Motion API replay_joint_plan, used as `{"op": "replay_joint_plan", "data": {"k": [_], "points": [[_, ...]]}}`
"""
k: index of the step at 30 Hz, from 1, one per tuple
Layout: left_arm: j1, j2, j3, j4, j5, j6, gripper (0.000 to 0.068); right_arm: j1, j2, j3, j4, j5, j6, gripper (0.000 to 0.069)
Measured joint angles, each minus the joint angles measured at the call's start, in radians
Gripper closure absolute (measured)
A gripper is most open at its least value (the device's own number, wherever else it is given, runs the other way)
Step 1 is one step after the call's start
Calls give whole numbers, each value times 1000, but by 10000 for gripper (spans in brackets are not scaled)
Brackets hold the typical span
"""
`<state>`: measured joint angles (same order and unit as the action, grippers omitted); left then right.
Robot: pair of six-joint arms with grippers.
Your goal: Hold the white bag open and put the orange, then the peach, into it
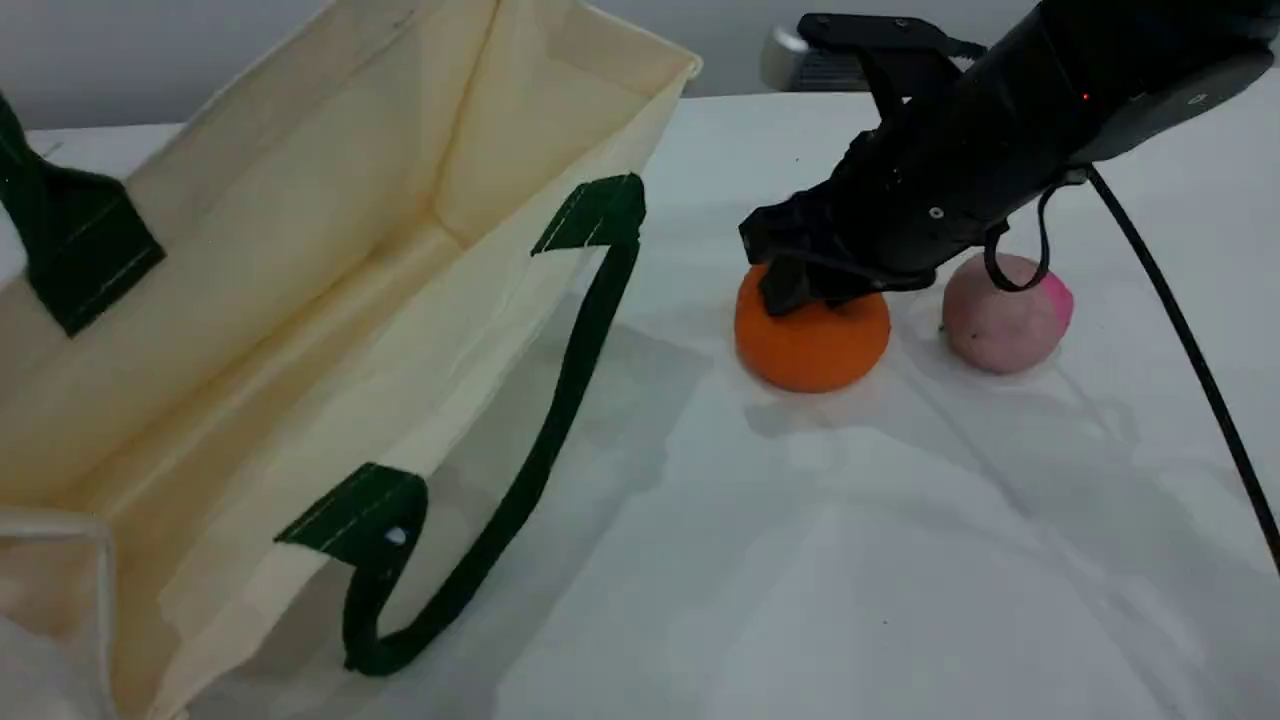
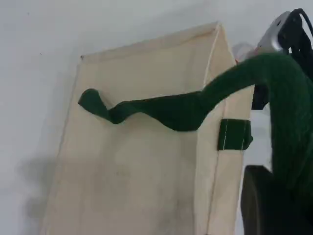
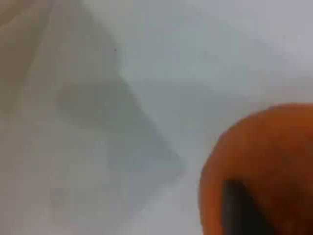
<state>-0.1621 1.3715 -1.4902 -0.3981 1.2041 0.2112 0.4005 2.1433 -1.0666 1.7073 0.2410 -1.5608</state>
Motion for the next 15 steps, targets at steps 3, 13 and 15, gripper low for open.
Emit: {"op": "replay_joint_plan", "data": {"k": [3, 13, 15], "points": [[0, 0, 0, 0, -1, 0, 610, -2, -14, 0, -9, -2, 0, 650], [0, 2, 0, -1, -37, 16, 610, -3, -229, 3, -90, -145, 18, 670], [0, 6, 0, -1, -51, 19, 610, -4, -285, 3, -89, -188, 16, 670]]}}
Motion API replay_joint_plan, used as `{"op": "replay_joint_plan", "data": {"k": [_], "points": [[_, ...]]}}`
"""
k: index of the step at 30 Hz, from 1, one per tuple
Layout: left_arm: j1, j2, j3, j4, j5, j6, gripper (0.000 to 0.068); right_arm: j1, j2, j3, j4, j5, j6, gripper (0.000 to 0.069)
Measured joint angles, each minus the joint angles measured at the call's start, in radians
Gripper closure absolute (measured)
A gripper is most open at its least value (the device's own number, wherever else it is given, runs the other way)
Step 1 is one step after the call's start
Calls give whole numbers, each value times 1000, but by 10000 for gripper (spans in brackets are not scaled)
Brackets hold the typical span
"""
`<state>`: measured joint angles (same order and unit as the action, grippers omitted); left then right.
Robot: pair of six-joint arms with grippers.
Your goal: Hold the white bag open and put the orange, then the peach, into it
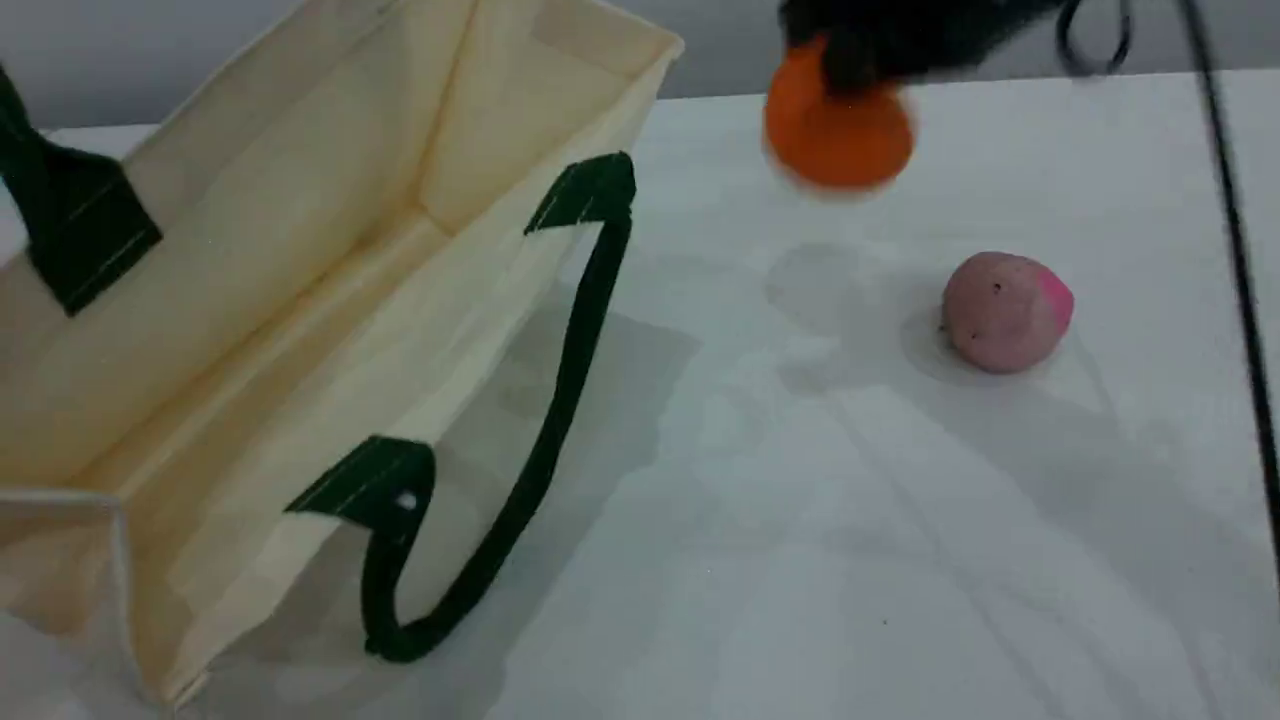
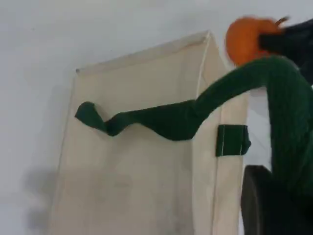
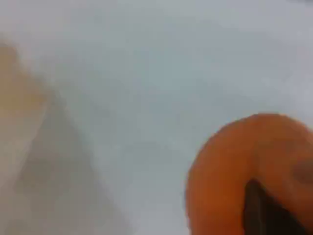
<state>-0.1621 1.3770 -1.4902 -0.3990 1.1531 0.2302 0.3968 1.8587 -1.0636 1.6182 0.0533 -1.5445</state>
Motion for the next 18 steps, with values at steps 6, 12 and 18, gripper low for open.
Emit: {"op": "replay_joint_plan", "data": {"k": [6, 12, 18], "points": [[0, 46, -29, -13, -9, 23, 610, 0, -166, 0, 0, 0, -2, 670], [0, 144, -138, -37, -9, 47, 610, 0, -262, 16, -3, 23, -1, 670], [0, 234, -209, -106, -1, 70, 610, 0, -314, 133, -3, 26, -4, 670]]}}
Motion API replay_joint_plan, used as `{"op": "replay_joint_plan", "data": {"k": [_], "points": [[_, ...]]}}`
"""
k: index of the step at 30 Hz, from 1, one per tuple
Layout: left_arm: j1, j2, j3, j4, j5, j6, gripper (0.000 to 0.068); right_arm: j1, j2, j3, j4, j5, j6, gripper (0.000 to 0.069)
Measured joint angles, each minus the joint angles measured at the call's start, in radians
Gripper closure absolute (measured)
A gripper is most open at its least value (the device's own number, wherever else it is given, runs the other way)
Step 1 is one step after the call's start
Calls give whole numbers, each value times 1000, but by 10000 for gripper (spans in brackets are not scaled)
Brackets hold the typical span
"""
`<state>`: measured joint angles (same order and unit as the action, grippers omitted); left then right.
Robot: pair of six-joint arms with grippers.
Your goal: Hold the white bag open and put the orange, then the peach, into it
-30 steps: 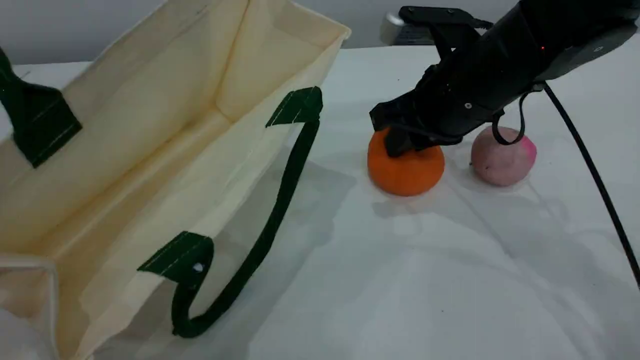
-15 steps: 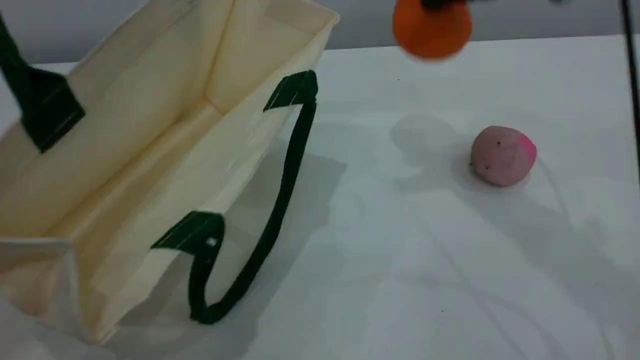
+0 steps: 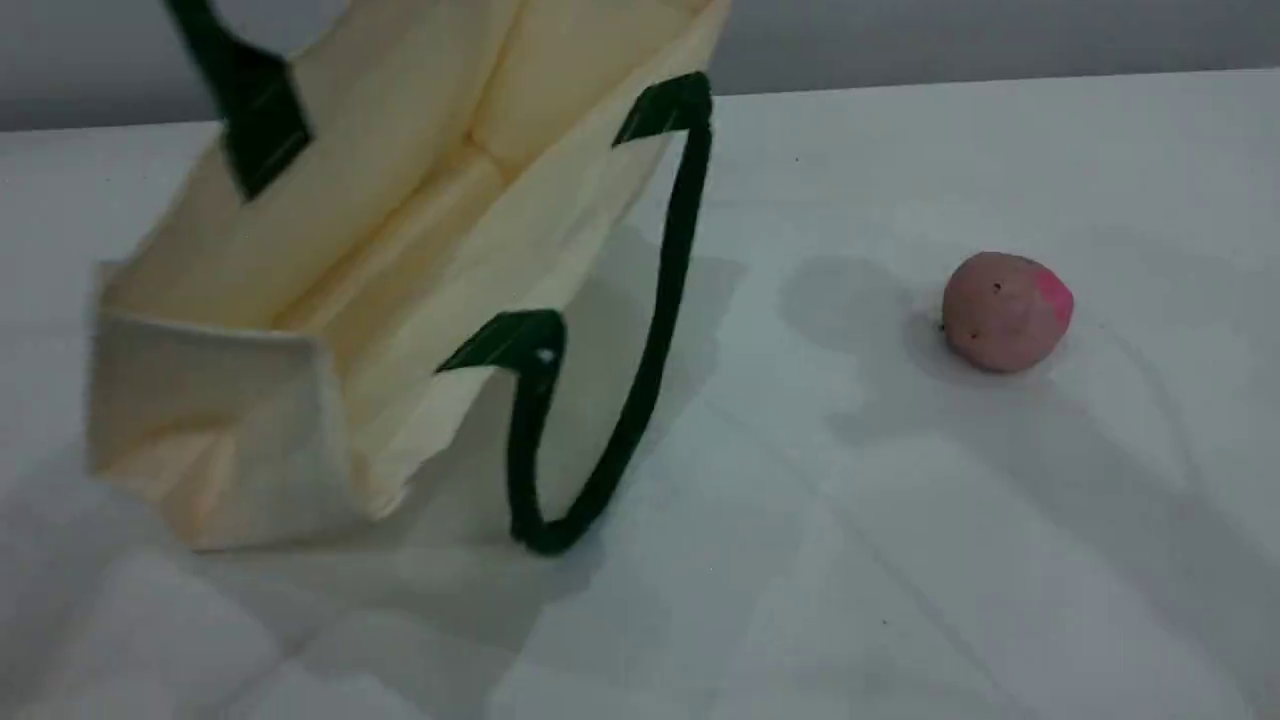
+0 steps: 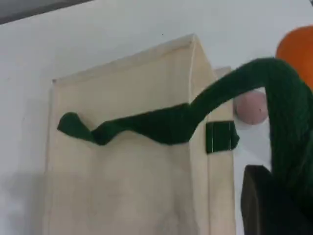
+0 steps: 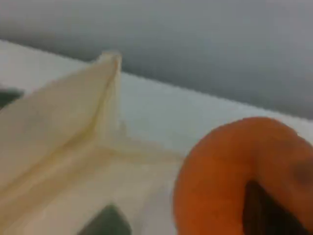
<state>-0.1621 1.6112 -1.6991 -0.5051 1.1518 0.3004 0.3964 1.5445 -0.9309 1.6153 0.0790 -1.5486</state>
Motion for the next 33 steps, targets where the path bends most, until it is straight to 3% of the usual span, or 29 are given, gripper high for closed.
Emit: {"op": "replay_joint_plan", "data": {"k": [5, 13, 33], "points": [[-6, 31, 0, -44, 7, 30, 610, 0, -63, 85, 3, -3, 0, 670], [-100, 31, 0, -36, 21, 61, 610, 1, -127, 108, 7, 23, 3, 670], [-119, 31, -89, -16, 37, 50, 610, 2, -125, 116, -5, 416, 75, 670]]}}
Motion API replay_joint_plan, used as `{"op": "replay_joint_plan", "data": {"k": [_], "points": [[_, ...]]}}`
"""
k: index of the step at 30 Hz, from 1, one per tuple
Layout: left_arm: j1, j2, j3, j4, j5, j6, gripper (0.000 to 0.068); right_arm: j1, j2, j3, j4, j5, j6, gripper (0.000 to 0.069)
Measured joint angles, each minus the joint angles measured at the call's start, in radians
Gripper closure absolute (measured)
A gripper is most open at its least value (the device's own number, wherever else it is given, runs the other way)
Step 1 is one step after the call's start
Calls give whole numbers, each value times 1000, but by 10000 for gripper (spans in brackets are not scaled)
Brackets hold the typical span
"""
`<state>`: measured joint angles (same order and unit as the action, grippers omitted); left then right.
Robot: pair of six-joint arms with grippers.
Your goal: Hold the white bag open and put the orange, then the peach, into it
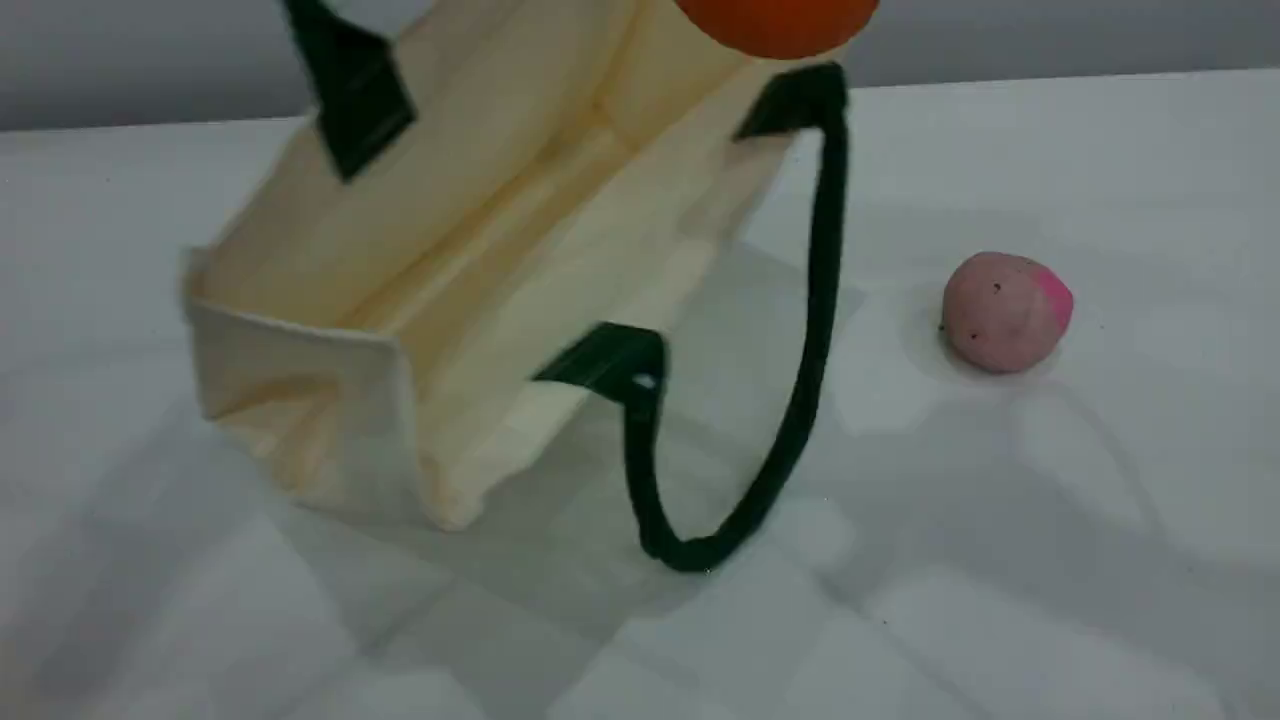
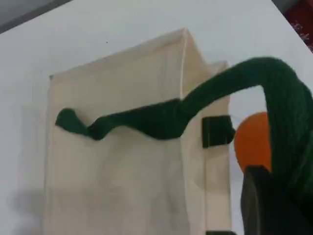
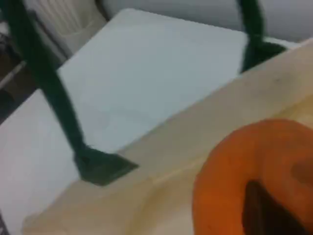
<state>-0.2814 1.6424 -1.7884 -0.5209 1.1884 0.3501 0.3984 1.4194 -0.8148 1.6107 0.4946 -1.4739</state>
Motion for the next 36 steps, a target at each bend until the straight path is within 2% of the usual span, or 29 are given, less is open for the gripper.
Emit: {"op": "replay_joint_plan", "data": {"k": [10, 15, 19, 23, 33, 36], "points": [[0, 0, 1, -22, 6, -18, 610, 8, 93, 0, 38, 44, 15, 670], [-4, 0, 1, -39, 6, -24, 610, 85, 128, 0, 79, 13, -35, 670], [-33, 0, 1, -39, 7, -30, 610, 168, 161, -6, 140, -56, -91, 670], [-42, 0, 1, -34, 1, -30, 610, 213, 223, -33, 139, -75, -98, 670], [-42, -1, 1, -34, 31, -42, 610, 213, 379, -154, 136, -101, -97, 670], [-42, -8, 1, -57, 32, -42, 610, 213, 427, -191, 136, -101, -97, 670]]}}
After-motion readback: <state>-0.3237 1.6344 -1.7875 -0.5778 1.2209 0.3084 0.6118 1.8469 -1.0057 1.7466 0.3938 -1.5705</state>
